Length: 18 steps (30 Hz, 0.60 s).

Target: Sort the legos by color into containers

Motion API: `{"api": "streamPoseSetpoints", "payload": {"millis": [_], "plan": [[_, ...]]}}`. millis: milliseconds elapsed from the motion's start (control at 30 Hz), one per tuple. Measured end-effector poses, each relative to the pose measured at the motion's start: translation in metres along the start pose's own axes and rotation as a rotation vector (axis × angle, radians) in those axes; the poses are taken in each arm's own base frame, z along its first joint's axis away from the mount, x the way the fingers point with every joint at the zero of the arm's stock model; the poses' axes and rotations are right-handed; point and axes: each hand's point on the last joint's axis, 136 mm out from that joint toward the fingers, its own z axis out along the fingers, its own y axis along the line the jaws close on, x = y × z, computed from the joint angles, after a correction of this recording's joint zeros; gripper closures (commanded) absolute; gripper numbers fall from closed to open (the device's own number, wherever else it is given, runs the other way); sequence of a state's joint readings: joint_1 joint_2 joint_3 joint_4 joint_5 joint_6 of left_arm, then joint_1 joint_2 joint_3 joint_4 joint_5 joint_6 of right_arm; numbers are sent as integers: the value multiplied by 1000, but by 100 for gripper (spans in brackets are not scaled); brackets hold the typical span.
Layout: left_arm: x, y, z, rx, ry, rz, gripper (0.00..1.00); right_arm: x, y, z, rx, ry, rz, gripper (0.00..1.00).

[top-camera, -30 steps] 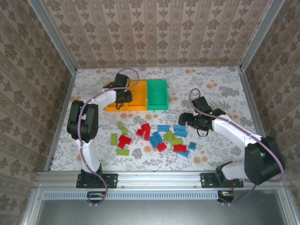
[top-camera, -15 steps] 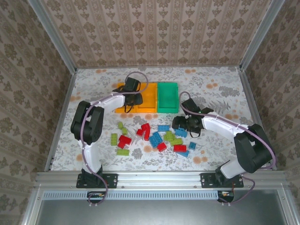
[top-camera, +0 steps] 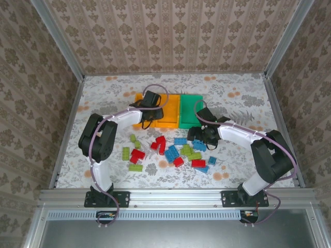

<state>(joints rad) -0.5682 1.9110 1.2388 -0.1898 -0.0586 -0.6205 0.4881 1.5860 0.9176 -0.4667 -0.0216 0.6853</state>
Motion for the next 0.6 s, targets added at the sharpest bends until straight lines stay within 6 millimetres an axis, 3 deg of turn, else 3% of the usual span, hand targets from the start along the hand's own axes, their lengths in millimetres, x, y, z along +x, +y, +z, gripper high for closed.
{"api": "streamPoseSetpoints", "payload": {"millis": [233, 400, 600], "plan": [[25, -1, 2, 0, 50, -25, 48, 0, 0, 9, 12, 16, 3, 13], [32, -1, -1, 1, 62, -41, 42, -2, 2, 15, 21, 26, 0, 18], [29, 1, -21, 3, 42, -56, 29, -2, 1, 15, 33, 24, -7, 31]]}}
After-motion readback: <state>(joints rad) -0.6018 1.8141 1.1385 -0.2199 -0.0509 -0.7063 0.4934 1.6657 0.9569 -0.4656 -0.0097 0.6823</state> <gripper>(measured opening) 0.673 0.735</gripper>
